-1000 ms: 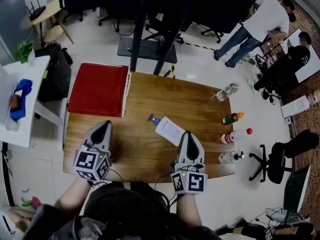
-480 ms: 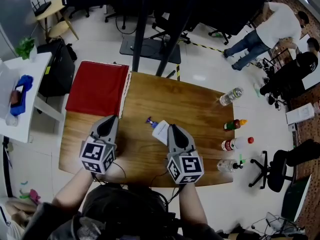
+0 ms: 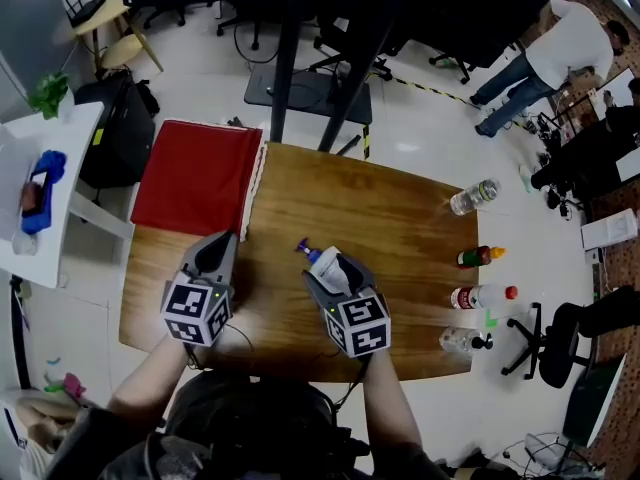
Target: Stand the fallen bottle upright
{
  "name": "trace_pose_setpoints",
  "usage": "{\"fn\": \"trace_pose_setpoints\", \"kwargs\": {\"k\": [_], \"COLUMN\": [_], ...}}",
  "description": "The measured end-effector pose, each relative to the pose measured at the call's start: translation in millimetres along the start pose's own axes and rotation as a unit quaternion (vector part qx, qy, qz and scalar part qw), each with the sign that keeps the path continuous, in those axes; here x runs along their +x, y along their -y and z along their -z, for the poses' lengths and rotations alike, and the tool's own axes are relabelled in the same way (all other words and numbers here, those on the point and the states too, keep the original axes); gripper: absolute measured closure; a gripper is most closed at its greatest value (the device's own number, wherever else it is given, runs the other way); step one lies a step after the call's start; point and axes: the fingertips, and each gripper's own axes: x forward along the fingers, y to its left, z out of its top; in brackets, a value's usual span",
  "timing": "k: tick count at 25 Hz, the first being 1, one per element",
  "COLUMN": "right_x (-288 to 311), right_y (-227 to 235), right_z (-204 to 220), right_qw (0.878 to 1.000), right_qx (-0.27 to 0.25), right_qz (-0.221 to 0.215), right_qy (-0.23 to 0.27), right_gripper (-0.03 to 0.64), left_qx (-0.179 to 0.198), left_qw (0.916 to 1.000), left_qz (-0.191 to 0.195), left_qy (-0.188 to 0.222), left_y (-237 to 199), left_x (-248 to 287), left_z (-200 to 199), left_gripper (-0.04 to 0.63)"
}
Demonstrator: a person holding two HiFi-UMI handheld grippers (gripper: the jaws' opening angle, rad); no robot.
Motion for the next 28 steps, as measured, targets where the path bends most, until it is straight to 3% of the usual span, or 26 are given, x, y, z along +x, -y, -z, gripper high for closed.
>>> {"fn": "trace_pose_setpoints", "kwargs": {"k": [4,9,18,28], "right_x": [18.9,40.4,75.2,96.0], "right_y": [3.1,3.9,6.4,8.5], "right_z": [12.7,25.9,40.3,44.3], "right_qw": [0.998,0.993,0.98,0.947], "right_qx": [-0.025,-0.049,-0.082,-0.184], "right_qz": [-0.014,-0.041,-0.046,-0.067], "right_qy": [-0.049,-0.1,-0.174,-0.255], "right_gripper": [0.232,0.229,0.227,0.235], "left_qx": [-0.005,-0.017,-0.032,-0.045], "left_qw": [0.9998,0.9991,0.9973,0.9968], "left_qz": [0.0,0.003,0.001,0.004], "left_qy": [-0.018,-0.039,-0.066,-0.067], "left_y": [-5.1,-10.0,-29.8,-43.5], "left_x": [12.7,24.4,36.6,45.6], "left_z": [9.1,23.2,41.7,43.9], "left_gripper": [0.567,0.568,0.566,0.566]}}
